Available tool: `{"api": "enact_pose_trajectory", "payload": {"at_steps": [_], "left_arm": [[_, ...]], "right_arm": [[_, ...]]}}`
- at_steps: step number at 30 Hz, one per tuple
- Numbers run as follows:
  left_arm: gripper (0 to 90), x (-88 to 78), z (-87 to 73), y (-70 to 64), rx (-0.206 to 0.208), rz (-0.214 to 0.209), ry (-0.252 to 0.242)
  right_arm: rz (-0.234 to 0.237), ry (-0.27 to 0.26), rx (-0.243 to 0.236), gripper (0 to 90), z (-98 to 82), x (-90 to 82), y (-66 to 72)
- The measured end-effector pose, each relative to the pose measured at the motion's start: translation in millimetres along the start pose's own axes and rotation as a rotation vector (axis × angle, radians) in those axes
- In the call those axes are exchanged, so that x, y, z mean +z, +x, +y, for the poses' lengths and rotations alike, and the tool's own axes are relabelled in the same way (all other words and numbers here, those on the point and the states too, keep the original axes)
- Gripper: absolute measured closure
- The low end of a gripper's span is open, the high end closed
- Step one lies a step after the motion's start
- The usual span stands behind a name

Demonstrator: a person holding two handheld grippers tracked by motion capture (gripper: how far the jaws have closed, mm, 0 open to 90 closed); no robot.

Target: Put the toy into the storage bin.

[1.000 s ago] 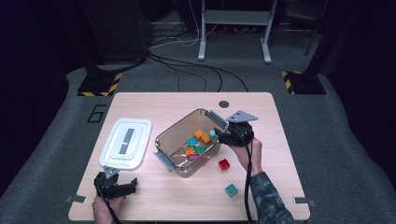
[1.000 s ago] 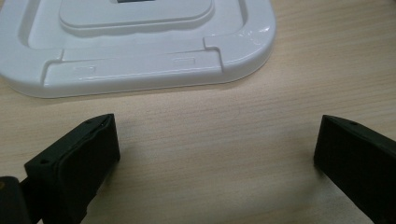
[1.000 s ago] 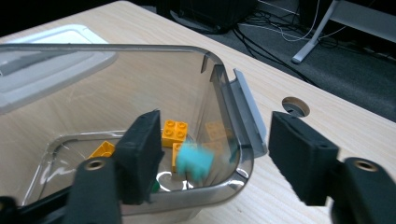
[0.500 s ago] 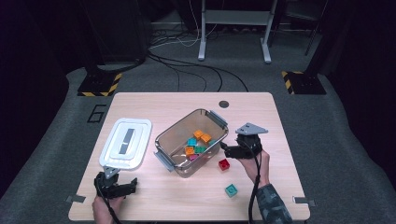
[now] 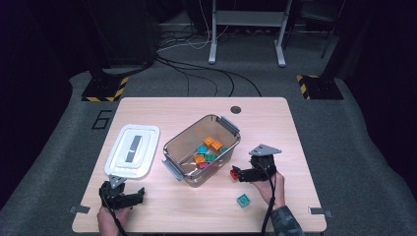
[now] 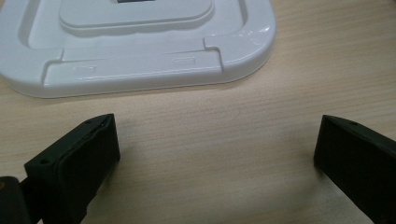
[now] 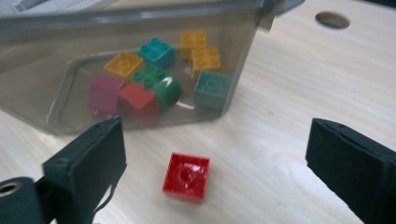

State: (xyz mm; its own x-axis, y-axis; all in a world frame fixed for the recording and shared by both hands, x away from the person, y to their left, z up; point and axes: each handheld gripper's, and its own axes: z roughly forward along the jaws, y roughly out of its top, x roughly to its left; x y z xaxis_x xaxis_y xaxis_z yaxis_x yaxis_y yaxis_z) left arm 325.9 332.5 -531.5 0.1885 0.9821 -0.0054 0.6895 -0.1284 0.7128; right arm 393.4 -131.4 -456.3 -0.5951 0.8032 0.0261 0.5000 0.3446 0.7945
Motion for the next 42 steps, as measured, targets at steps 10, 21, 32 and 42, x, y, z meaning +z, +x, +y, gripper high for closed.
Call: {"api": "enact_pose_trajectory", "payload": {"at_steps": [10, 21, 32, 42], "left_arm": [[0.0, 0.0, 0.0, 0.0, 0.001, 0.001, 0.0], [0.0, 0.0, 0.0, 0.1, 0.001, 0.001, -0.001], [0.0, 0.0, 0.0, 0.0, 0.001, 0.001, -0.001], [0.0, 0.0, 0.0, 0.0, 0.0, 0.0, 0.0]], "right_arm": [[0.012, 0.038, 0.018, 0.0, -21.5, 0.6, 4.2], [0.026, 0.06, 0.039, 0.0, -49.4, -3.6, 17.1], [0.037, 0.099, 0.028, 0.0, -74.1, -6.8, 32.6], [0.024, 0.129, 0.002, 0.5, -83.4, -6.2, 40.3]]}}
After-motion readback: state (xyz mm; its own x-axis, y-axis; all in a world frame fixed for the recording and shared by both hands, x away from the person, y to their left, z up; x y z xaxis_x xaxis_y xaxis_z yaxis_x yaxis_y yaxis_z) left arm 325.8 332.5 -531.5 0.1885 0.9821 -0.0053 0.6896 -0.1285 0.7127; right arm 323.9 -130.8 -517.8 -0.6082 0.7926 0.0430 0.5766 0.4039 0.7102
